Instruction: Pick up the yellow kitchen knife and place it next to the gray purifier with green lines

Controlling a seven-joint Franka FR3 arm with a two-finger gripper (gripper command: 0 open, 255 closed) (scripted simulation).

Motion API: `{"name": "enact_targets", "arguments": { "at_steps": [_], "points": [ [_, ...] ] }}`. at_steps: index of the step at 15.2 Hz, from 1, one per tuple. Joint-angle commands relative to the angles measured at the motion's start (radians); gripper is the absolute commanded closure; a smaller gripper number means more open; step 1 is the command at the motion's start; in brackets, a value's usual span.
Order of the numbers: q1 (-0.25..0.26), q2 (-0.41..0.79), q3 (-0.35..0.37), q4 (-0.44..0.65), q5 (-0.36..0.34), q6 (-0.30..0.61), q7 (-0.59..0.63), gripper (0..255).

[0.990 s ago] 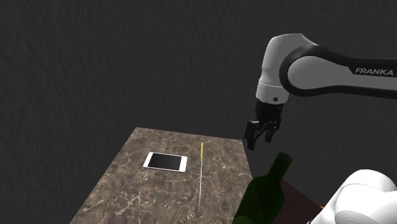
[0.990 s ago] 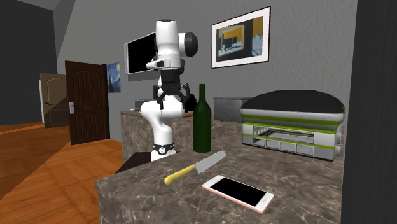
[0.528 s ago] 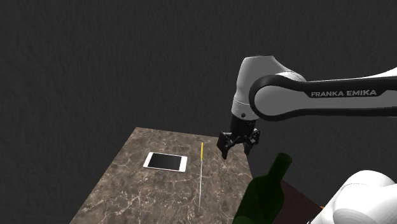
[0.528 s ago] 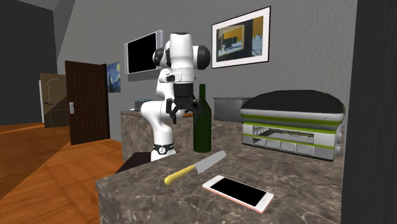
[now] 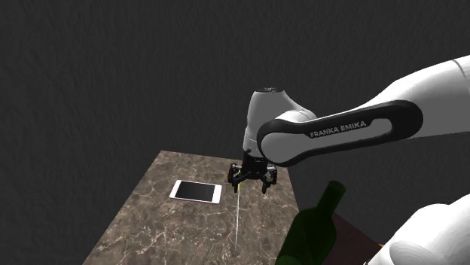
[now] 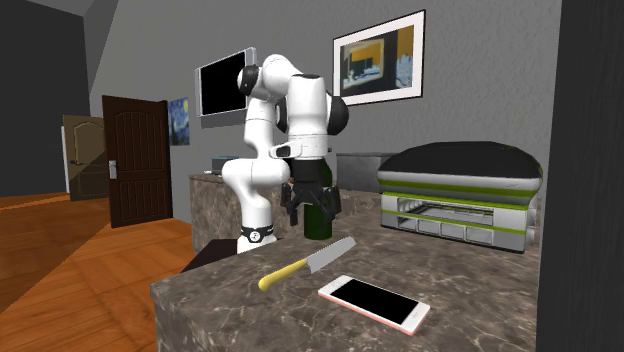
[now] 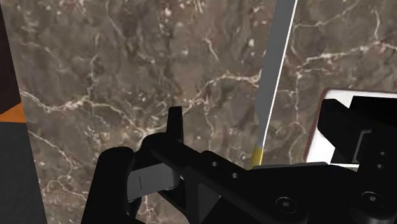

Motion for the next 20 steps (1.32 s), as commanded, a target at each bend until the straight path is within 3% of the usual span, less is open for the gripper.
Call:
{"name": "enact_targets", "arguments": {
  "at_steps": [1,2,10,18,19,20],
  "points": [
    [-0.030,0.092,0.045,0.030,-0.049,0.070,0.120,0],
    [-0.045,0.138,0.063,0.049,-0.082,0.098,0.179,0],
    [-0.049,0.220,0.079,0.006,-0.132,0.212,0.221,0],
    [-0.049,0.219,0.078,0.006,-0.132,0.212,0.221,0],
    [-0.049,0.219,0.078,0.006,-0.132,0.212,0.221,255],
    [-0.049,0.219,0.078,0.006,-0.132,0.212,0.221,255]
  ]
}}
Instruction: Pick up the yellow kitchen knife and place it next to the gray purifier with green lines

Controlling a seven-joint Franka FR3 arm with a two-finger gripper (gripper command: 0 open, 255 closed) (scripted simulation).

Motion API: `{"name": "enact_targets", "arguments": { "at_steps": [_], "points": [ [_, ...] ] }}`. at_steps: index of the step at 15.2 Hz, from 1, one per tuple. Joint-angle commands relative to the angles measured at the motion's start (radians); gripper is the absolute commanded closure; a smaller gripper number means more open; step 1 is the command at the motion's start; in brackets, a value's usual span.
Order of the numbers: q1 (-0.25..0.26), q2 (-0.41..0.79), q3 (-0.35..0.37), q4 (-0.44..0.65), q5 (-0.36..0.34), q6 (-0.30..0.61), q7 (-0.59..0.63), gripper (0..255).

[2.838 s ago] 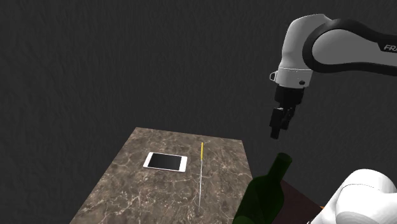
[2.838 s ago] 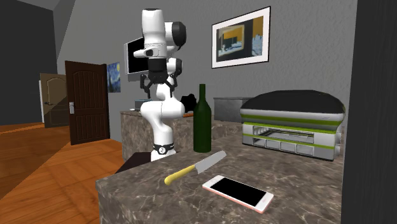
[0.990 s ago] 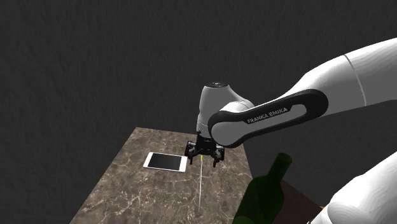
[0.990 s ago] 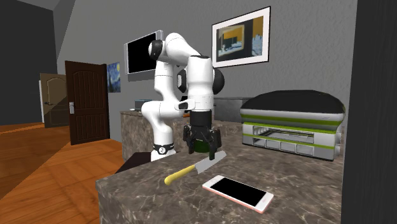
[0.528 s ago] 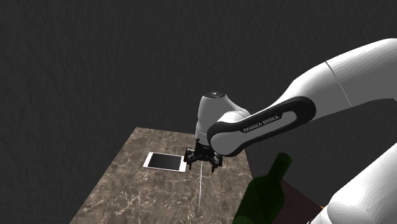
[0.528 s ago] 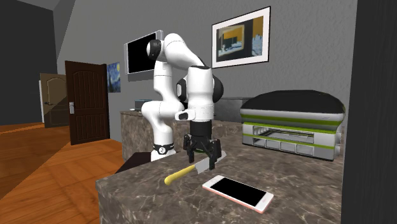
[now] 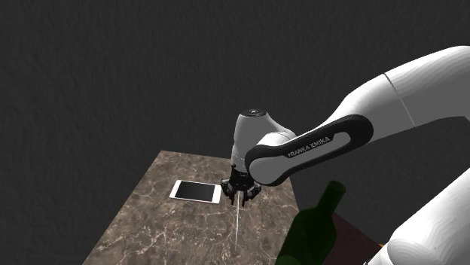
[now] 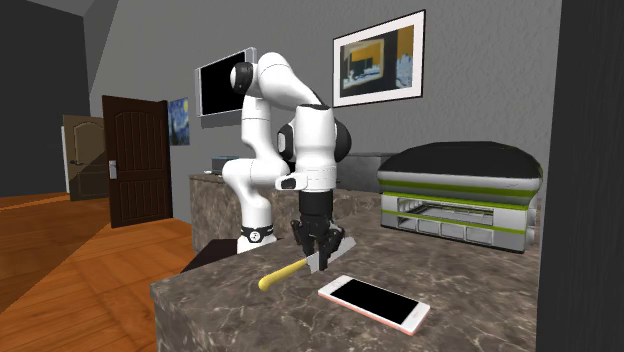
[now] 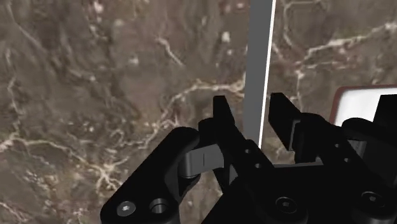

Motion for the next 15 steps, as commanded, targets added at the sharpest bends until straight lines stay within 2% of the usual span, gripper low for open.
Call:
{"name": "enact_targets", "arguments": {
  "at_steps": [1,8,15],
  "points": [
    [0.000,0.000,0.000,0.000,0.000,0.000,0.000,255],
    [0.000,0.000,0.000,0.000,0.000,0.000,0.000,255],
    [0.006,-0.075,-0.014,0.039,0.046,-0.104,-0.034,255]
  ]
}}
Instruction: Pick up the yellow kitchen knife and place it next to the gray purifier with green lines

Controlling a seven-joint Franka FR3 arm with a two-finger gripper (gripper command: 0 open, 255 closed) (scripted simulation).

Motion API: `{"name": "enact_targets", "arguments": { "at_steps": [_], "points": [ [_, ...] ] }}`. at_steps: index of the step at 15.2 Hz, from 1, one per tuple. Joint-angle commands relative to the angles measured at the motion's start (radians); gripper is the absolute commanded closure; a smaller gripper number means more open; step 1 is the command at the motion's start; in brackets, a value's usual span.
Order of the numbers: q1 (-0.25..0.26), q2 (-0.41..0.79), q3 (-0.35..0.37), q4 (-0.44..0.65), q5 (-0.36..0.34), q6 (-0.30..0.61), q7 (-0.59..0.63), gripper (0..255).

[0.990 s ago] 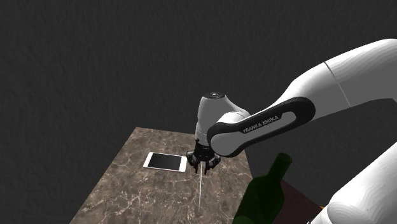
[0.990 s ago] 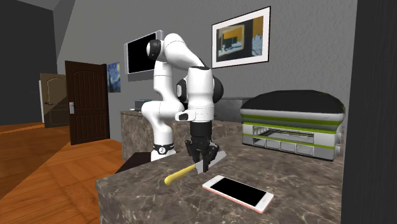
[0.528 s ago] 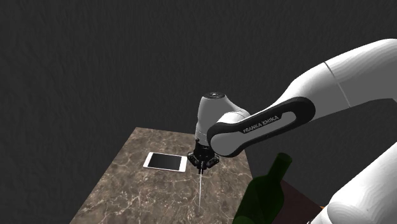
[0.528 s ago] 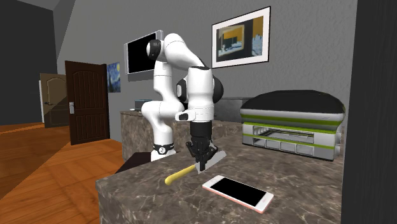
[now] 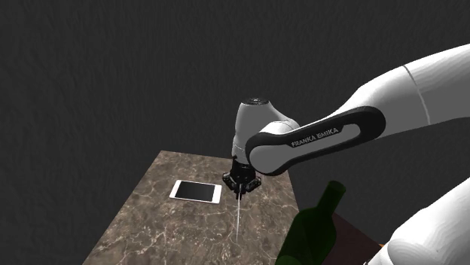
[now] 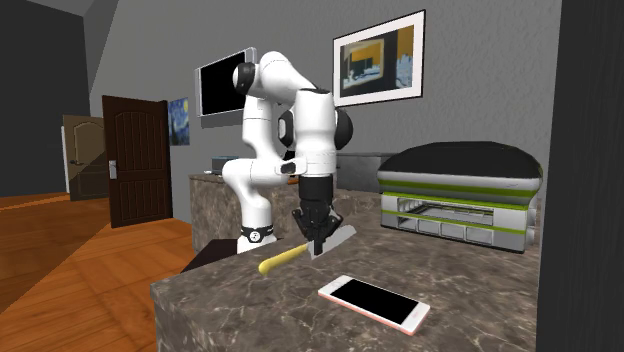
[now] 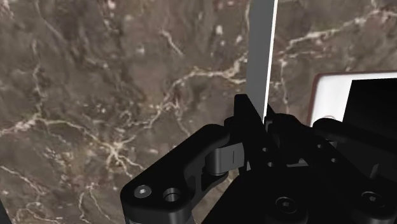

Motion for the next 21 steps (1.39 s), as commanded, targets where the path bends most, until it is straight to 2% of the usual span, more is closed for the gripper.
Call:
{"name": "enact_targets", "arguments": {
  "at_steps": [1,21],
  "points": [
    [0.002,-0.020,-0.004,0.011,0.011,-0.030,-0.008,255],
    [0.008,-0.147,-0.054,0.183,0.053,-0.316,-0.045,255]
  ]
}}
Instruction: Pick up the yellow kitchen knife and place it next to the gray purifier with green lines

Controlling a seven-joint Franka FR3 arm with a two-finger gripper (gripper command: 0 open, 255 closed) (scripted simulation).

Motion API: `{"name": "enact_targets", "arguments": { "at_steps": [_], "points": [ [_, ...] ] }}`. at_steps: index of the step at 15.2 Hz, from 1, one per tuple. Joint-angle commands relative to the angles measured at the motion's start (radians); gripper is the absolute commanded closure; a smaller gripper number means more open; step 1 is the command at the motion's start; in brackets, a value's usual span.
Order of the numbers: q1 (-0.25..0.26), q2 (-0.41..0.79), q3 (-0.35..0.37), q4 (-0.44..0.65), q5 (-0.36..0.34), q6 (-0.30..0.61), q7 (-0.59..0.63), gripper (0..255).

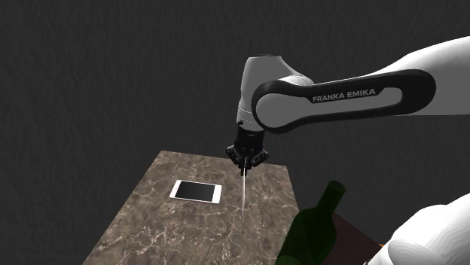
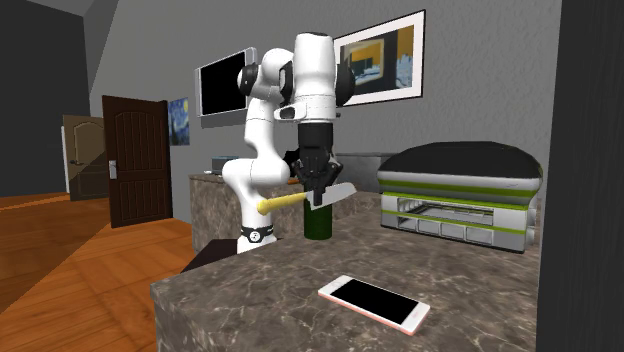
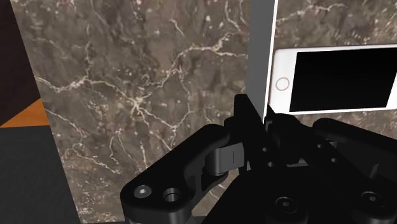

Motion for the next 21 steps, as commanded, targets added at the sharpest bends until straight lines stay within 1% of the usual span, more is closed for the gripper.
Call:
{"name": "enact_targets", "arguments": {
  "at_steps": [1,11,21],
  "points": [
    [0.000,-0.004,-0.003,0.025,-0.001,-0.029,0.002,255],
    [-0.004,-0.023,-0.021,0.143,-0.003,-0.165,0.001,255],
    [-0.011,-0.018,-0.034,0.281,-0.014,-0.298,0.009,255]
  ]
}}
